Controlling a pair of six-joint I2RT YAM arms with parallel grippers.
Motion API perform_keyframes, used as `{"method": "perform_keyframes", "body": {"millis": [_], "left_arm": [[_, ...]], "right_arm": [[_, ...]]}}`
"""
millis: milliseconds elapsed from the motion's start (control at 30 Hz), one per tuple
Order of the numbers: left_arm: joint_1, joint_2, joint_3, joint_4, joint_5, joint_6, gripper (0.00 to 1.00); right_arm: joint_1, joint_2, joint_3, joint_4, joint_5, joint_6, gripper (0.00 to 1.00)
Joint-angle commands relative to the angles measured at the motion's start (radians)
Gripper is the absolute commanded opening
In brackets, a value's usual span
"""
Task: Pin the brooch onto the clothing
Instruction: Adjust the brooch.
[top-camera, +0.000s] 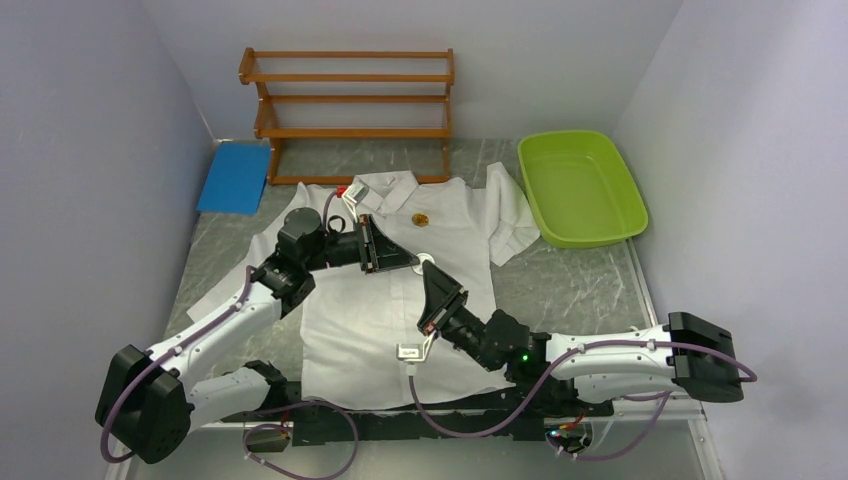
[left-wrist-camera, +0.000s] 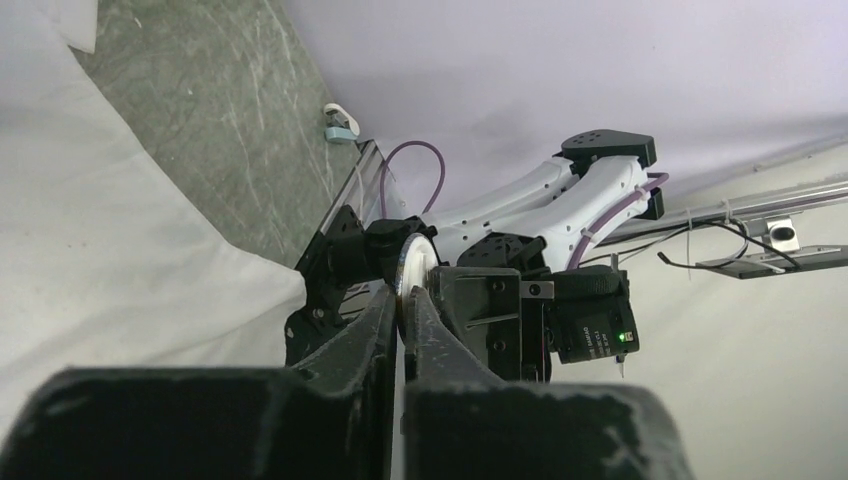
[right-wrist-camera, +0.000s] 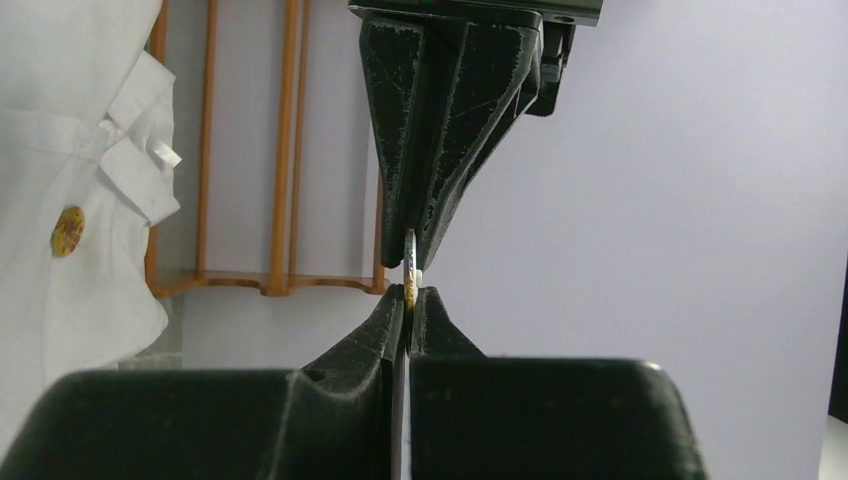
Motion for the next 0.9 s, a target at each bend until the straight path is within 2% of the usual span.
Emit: {"method": "perform_keyframes", "body": {"millis": [0,133,167,200,367,500,733,867], "left_arm": [[-0.005,-0.014,0.012,0.036,0.01,0.03,0.03],[-0.005,-0.061,0.006,-0.015,-0.035,0.095,0.03],[-0.005,-0.079,0.008,-0.042,-0.052,0.125,0.03],[-0.005,-0.099,0.013,-0.079,-0.072,0.157,0.03],[-0.005,-0.207,0.06,-0.306,-0.21,0.362,0.03],[-0.005,-0.276,0.092,-0.463,-0.307,0.516,0.03],[-0.005,-0.372,0.111,-0.593,-0.361,0.757,0.03],[-0.004,-0.423,0.088,-0.575,-0.317,0.901,0.03]], "right_arm": [[0.007,-0.009,0.033,0.048,0.031,0.042,0.07],[0.005,-0.023,0.043,0.014,0.003,0.155,0.72],[0.005,-0.03,0.041,0.009,-0.015,0.19,0.96],[0.003,-0.037,0.043,0.004,-0.027,0.231,0.99],[-0.029,-0.068,0.06,-0.049,-0.098,0.455,1.0],[-0.102,-0.104,0.069,-0.072,-0.18,0.708,1.0],[-0.308,-0.224,0.033,0.031,-0.266,1.431,1.0],[-0.394,-0.261,0.109,-0.173,-0.231,1.849,1.0]]}}
